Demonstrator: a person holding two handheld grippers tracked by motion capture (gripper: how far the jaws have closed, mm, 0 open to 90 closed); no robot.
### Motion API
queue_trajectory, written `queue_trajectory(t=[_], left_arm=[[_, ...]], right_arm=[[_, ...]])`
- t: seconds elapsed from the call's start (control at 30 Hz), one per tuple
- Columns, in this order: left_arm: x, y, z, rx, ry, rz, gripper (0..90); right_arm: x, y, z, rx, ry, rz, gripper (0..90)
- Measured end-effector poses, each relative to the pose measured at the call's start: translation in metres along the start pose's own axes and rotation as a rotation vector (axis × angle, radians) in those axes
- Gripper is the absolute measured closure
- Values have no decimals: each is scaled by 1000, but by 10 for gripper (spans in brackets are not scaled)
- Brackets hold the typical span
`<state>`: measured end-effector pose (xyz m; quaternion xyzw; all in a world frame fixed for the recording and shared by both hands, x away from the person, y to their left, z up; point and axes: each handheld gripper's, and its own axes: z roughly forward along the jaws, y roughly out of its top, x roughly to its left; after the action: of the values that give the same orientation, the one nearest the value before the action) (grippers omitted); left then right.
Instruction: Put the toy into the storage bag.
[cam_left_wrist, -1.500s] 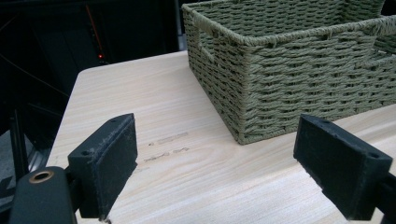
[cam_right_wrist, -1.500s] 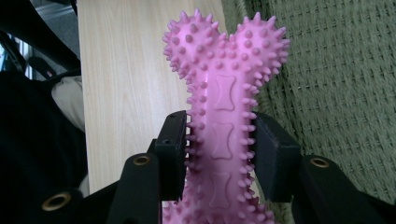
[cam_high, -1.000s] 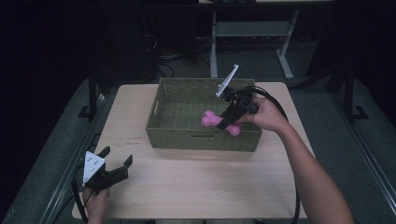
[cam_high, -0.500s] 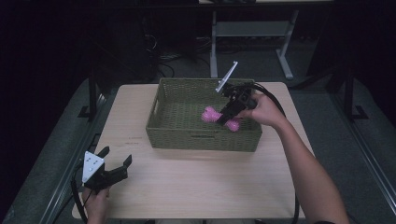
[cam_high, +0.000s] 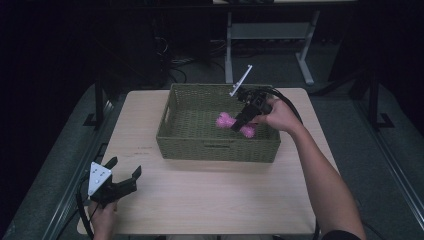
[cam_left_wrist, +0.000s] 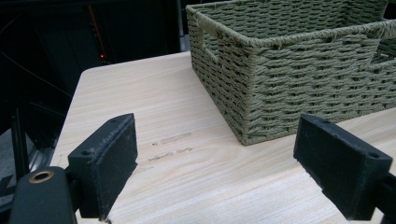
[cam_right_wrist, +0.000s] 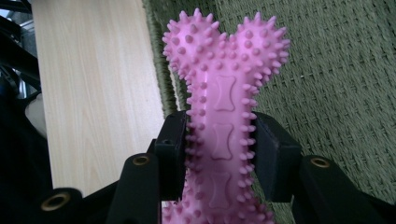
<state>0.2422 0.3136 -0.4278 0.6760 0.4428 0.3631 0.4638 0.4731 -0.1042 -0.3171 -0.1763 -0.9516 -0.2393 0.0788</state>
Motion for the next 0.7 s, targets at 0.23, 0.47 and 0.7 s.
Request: queue_trajectory(t=[0.23,0.47,0.7], left_arm=[[1,0,-1,-3,2,-7,130],[1,0,-1,-3,0,-7,130],[0,0,0,-2,-2,-4,130]], right_arm=[[-9,-4,8,-1,7,25,571],[-19,-8,15,6,5,43,570],[-28,-13,26,37,8,76,571]])
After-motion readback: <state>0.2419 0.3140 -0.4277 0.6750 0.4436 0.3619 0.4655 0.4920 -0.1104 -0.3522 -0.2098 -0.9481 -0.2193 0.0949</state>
